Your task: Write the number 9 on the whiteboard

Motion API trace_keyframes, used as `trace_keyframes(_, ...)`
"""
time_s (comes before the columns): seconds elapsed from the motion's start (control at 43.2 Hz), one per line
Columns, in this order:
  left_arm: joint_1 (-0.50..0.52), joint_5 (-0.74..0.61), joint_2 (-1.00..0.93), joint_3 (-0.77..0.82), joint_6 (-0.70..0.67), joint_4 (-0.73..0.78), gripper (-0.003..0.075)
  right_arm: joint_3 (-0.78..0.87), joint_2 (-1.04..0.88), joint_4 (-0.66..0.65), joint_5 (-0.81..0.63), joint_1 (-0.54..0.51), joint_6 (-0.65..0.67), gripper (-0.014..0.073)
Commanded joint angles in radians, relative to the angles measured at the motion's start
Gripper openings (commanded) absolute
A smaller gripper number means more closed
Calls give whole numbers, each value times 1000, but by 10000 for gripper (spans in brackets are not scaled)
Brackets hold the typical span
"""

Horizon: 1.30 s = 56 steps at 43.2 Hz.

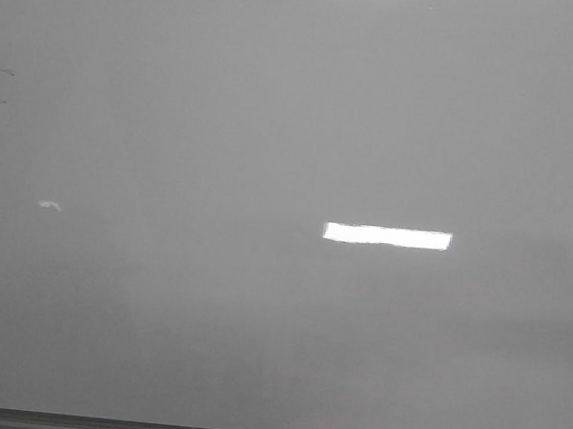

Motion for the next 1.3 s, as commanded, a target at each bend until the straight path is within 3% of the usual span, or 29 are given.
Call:
trace_keyframes(0.0,-2,-76,-17,1,-6,-2,-19,-3,-18,-9,-82,-4,-4,-69)
trace_keyframes(1.274,-2,-106,-17,1,-6,-4,-19,-3,-18,-7,-93,-4,-4,-69)
